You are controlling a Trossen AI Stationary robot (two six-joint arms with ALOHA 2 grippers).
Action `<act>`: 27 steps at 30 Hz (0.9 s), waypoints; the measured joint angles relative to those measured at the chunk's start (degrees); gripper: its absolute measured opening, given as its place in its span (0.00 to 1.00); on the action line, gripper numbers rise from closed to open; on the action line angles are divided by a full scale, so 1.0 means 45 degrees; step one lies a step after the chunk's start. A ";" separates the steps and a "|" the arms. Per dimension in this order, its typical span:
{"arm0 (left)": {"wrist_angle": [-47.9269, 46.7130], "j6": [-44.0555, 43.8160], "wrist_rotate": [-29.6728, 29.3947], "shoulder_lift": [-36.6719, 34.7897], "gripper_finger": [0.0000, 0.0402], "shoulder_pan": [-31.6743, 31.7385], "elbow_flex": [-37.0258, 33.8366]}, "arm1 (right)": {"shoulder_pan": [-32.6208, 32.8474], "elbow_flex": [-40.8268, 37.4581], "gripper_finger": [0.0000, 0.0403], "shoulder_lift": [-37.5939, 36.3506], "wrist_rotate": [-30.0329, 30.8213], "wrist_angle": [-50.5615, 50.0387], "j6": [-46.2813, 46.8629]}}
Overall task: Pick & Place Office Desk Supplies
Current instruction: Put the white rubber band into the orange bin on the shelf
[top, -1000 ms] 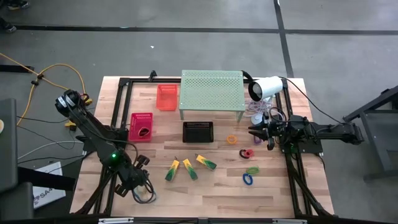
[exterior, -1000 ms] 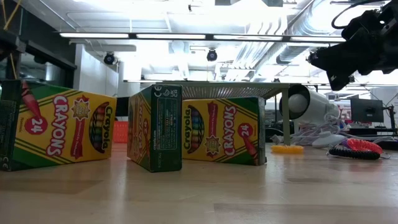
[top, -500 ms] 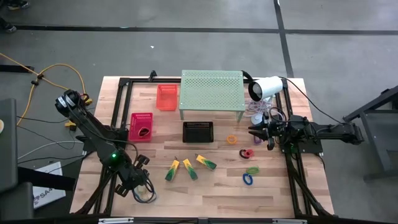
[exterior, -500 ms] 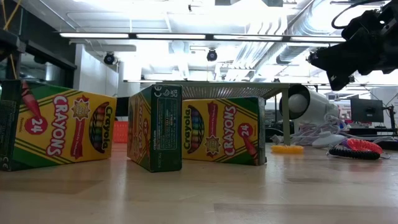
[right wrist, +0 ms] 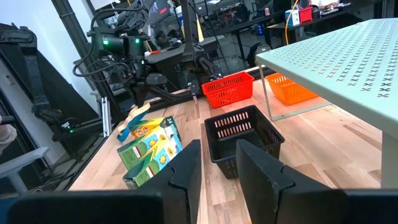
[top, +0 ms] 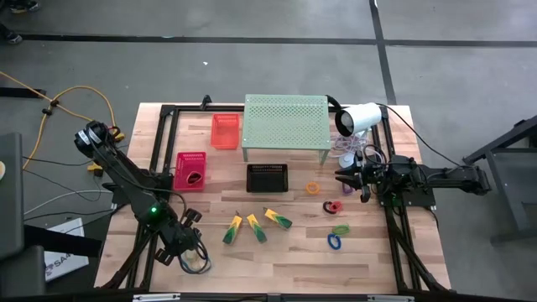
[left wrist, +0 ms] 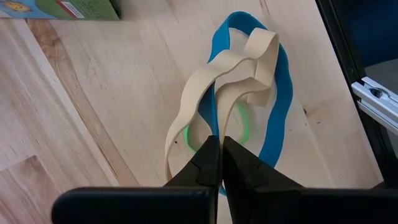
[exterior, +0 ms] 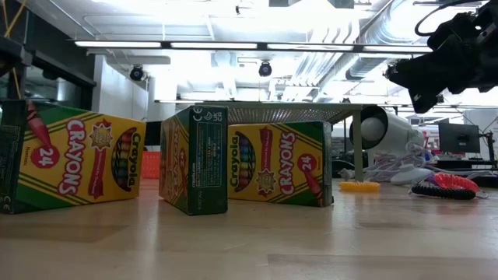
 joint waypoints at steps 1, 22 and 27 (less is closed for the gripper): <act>0.0002 0.0000 -0.0002 0.0000 0.01 0.0000 0.0000 | 0.0000 -0.0005 0.22 0.0000 0.0001 0.0001 0.0000; 0.0000 0.0043 -0.0044 0.0000 0.01 0.0000 0.0000 | 0.0000 -0.0003 0.22 -0.0002 0.0003 0.0001 0.0000; 0.0121 0.0287 -0.0527 0.0000 0.00 0.0000 0.0000 | 0.0000 0.0000 0.22 0.0000 0.0000 0.0004 0.0000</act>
